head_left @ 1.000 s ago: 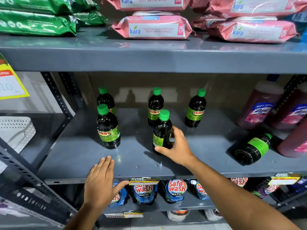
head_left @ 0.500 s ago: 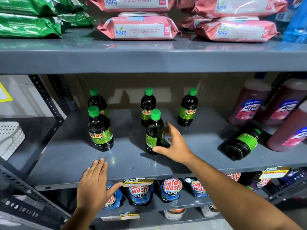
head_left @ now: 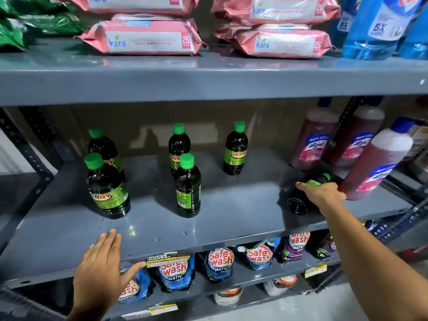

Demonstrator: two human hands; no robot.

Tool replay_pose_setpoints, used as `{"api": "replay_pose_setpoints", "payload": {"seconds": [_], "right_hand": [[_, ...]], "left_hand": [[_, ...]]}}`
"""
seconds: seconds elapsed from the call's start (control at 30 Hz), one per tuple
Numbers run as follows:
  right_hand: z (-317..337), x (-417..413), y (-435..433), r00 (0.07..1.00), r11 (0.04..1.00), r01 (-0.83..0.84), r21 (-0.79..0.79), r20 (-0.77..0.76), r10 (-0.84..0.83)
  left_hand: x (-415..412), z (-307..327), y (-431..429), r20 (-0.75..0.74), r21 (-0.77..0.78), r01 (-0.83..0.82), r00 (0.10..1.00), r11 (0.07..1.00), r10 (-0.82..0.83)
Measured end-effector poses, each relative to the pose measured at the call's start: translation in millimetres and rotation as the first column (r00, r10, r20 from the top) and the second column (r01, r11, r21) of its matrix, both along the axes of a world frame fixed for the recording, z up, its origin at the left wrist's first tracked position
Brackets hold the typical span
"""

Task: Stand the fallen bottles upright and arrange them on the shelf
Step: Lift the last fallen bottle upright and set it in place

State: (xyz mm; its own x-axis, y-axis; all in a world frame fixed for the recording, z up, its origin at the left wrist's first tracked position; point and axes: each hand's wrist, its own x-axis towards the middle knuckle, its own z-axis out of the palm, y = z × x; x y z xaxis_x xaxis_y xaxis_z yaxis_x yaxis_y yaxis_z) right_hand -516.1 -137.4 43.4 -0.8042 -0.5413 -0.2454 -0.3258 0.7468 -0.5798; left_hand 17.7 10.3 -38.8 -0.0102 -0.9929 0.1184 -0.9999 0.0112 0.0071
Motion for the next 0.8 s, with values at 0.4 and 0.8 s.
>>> {"api": "replay_pose_setpoints", "payload": {"seconds": [0.4,0.8], "right_hand": [[-17,31,4,0.923,0.835,0.061,-0.547,0.350,0.162],[-35,122,2,0.789,0.535,-0.561,-0.632,-0.213,0.576]], "left_hand": [[3,-4,-1,0.030,0.044,-0.019,0.999,0.999,0.018],[-1,3,2,0.019,0.064,-0.038,0.999,0.997,0.037]]}}
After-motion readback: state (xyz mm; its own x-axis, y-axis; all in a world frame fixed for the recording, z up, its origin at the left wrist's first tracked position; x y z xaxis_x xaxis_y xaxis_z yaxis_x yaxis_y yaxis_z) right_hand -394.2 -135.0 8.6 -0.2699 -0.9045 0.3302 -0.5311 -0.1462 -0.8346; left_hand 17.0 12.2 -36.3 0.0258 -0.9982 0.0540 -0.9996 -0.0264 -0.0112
